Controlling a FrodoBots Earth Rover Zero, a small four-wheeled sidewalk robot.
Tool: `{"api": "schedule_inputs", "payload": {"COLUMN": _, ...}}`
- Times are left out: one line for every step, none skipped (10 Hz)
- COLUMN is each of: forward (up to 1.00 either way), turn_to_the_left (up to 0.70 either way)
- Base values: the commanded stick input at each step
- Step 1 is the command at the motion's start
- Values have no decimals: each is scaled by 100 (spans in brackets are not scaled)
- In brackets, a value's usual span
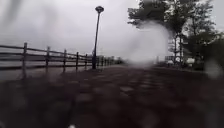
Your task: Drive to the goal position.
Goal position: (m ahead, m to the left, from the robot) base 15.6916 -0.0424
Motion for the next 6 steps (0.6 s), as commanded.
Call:
{"api": "schedule_inputs", "payload": {"forward": 100, "turn_to_the_left": 0}}
{"api": "schedule_inputs", "payload": {"forward": 100, "turn_to_the_left": 0}}
{"api": "schedule_inputs", "payload": {"forward": 100, "turn_to_the_left": 0}}
{"api": "schedule_inputs", "payload": {"forward": 100, "turn_to_the_left": 0}}
{"api": "schedule_inputs", "payload": {"forward": 100, "turn_to_the_left": 0}}
{"api": "schedule_inputs", "payload": {"forward": 100, "turn_to_the_left": 0}}
